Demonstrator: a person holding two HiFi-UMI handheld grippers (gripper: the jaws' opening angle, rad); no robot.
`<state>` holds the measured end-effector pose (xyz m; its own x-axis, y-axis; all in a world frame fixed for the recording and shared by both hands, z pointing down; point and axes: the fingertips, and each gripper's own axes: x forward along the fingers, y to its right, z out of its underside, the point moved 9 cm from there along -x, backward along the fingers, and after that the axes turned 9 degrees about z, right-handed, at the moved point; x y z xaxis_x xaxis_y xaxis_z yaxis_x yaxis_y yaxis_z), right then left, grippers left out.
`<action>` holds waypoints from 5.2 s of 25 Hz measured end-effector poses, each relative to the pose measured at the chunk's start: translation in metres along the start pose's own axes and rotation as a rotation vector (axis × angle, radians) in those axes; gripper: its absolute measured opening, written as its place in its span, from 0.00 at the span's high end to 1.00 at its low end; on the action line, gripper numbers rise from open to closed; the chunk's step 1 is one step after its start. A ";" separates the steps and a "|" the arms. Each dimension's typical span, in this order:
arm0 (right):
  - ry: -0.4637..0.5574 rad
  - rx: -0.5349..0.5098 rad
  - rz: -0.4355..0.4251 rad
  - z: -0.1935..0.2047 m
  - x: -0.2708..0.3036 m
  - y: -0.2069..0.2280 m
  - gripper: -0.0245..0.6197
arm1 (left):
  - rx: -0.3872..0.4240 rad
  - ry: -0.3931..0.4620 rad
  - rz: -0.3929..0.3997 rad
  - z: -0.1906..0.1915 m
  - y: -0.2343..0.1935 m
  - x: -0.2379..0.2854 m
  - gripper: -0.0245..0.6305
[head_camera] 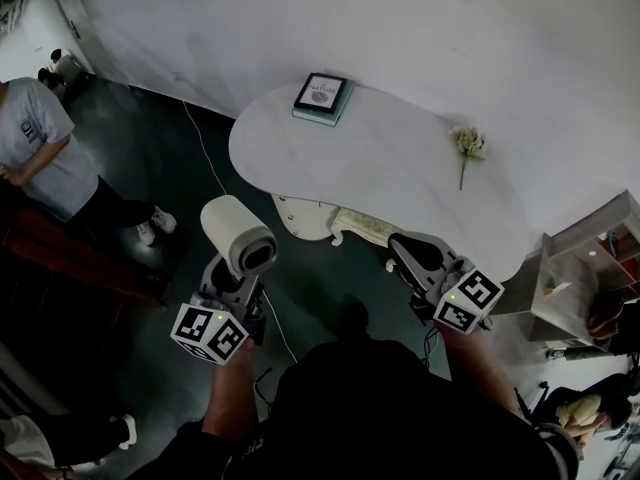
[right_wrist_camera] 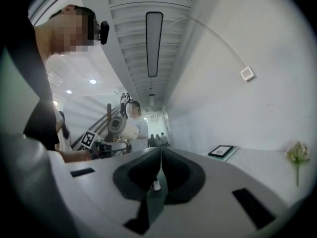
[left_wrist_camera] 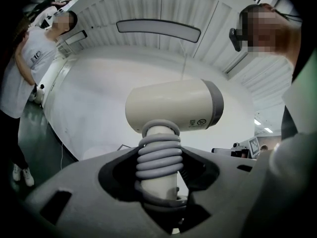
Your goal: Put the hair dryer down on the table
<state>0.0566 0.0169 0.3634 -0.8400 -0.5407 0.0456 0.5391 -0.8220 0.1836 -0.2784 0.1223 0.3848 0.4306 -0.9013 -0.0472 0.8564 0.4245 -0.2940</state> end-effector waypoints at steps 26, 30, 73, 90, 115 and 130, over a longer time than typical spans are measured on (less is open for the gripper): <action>-0.058 0.065 -0.119 -0.003 0.098 0.157 0.93 | -0.044 -0.065 -0.066 0.007 -0.058 0.175 0.62; -0.073 0.046 -0.099 -0.014 0.128 0.165 0.93 | -0.059 -0.061 -0.059 -0.002 -0.093 0.193 0.62; -0.149 0.113 0.066 -0.011 0.136 0.364 0.94 | -0.131 -0.361 -0.064 0.090 -0.137 0.435 0.62; -0.220 0.142 0.115 0.005 0.162 0.378 0.95 | -0.098 -0.524 0.013 0.135 -0.187 0.520 0.62; -0.232 0.210 0.174 0.029 0.149 0.398 0.95 | -0.077 -0.882 -0.063 0.217 -0.214 0.573 0.62; -0.224 0.238 0.174 0.037 0.139 0.402 0.95 | 0.060 -1.054 -0.118 0.230 -0.221 0.583 0.62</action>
<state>0.1538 -0.3821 0.4798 -0.7439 -0.5943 0.3056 0.6677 -0.6422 0.3765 -0.1509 -0.4772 0.6413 0.3484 -0.4194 0.8383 0.9092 0.3687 -0.1934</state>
